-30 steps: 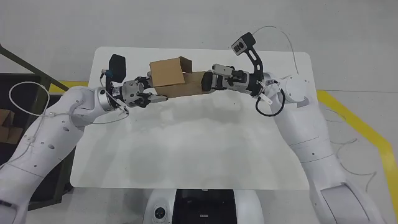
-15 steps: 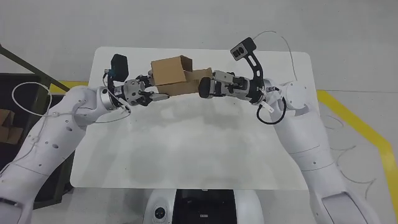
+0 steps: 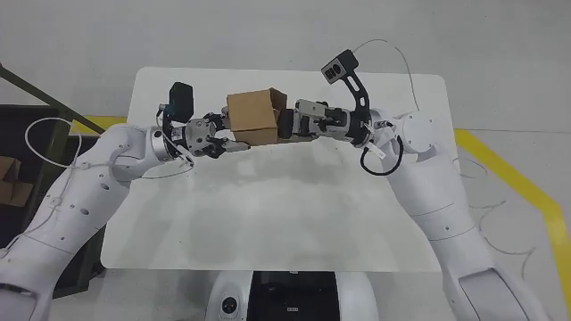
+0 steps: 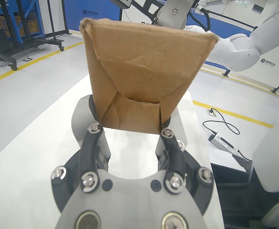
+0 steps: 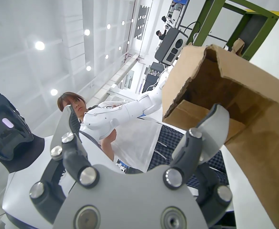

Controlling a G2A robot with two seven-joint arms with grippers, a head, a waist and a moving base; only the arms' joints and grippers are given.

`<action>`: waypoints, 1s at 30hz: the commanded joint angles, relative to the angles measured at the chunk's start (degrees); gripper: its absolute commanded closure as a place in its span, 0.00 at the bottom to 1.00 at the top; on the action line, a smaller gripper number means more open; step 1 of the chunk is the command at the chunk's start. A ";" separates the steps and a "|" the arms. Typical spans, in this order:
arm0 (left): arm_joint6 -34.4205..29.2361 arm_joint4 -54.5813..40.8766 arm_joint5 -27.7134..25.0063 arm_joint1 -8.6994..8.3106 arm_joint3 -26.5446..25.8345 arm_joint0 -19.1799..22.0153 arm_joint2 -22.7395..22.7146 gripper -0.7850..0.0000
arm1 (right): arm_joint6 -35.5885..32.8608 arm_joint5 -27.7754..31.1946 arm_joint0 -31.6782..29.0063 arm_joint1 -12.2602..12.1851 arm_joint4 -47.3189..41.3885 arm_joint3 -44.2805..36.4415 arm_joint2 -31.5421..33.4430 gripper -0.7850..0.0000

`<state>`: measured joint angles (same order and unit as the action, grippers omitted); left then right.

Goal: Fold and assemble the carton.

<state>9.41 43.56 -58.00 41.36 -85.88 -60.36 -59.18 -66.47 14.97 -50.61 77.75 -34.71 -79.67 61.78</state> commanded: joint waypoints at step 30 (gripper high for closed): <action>-1.62 -1.22 0.00 -1.10 -3.69 -4.49 -2.51 0.58 | 0.16 6.97 0.89 -1.06 5.73 -0.06 1.13 0.00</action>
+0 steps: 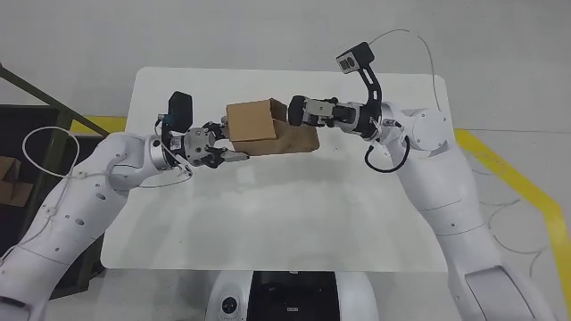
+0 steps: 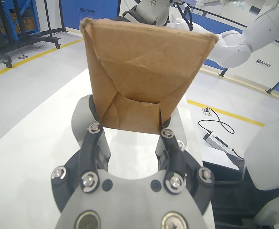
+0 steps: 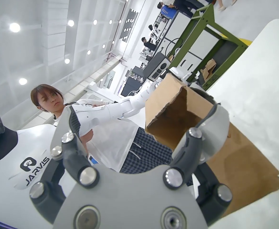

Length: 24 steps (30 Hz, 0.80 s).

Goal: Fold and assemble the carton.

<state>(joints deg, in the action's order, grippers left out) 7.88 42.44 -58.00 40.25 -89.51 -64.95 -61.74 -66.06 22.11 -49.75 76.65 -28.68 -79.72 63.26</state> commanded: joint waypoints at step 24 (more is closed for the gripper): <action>1.27 1.22 0.00 0.41 2.71 3.22 1.68 0.58 | 2.22 -5.95 -7.62 -2.09 1.85 -8.04 3.99 0.00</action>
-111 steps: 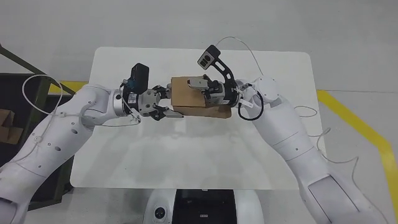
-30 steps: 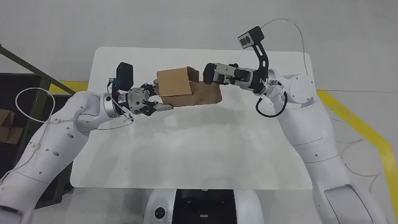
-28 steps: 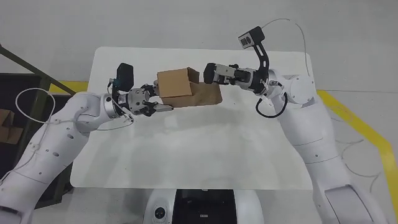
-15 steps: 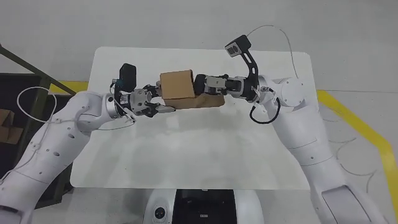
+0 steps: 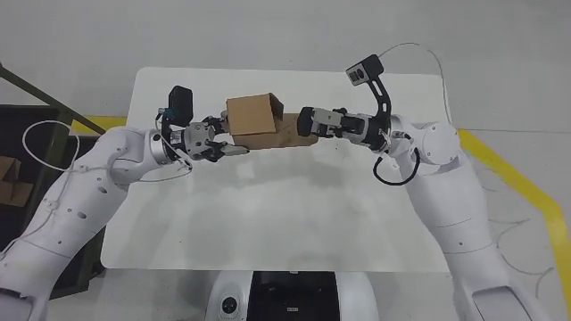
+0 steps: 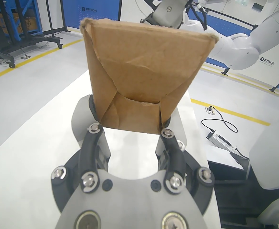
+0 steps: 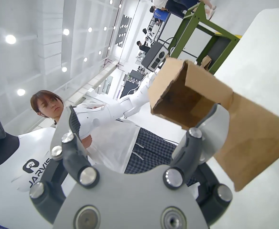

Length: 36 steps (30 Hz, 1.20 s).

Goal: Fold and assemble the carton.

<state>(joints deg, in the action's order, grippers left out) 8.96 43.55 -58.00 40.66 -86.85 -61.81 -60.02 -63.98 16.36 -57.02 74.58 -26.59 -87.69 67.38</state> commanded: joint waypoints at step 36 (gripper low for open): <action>2.93 2.40 0.00 -0.25 -1.13 -1.24 -1.04 0.58 | 7.31 -1.95 -1.96 -1.11 -2.48 3.43 4.18 0.00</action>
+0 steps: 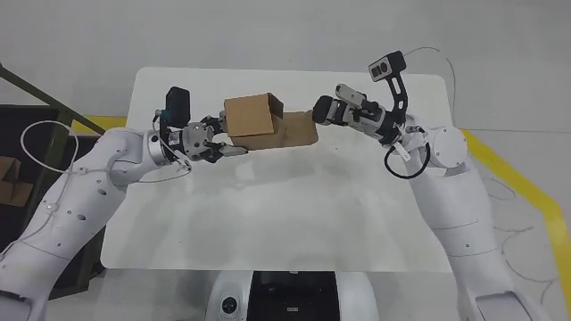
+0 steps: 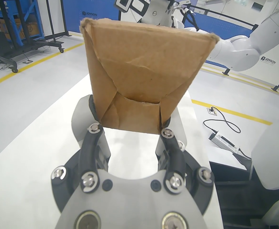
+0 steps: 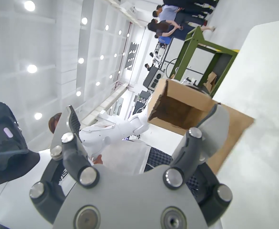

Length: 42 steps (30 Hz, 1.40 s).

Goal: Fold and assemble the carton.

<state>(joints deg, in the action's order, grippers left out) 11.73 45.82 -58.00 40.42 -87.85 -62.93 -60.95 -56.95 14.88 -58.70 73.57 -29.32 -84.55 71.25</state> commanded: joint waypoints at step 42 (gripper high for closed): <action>-1.86 3.00 0.00 0.78 0.46 0.62 0.83 0.63 | -10.06 -5.14 5.29 2.06 -14.02 8.18 -8.38 0.09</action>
<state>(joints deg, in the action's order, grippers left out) 9.94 48.83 -58.00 41.16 -87.50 -62.38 -60.15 -67.03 9.63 -53.64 75.72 -44.86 -76.39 62.87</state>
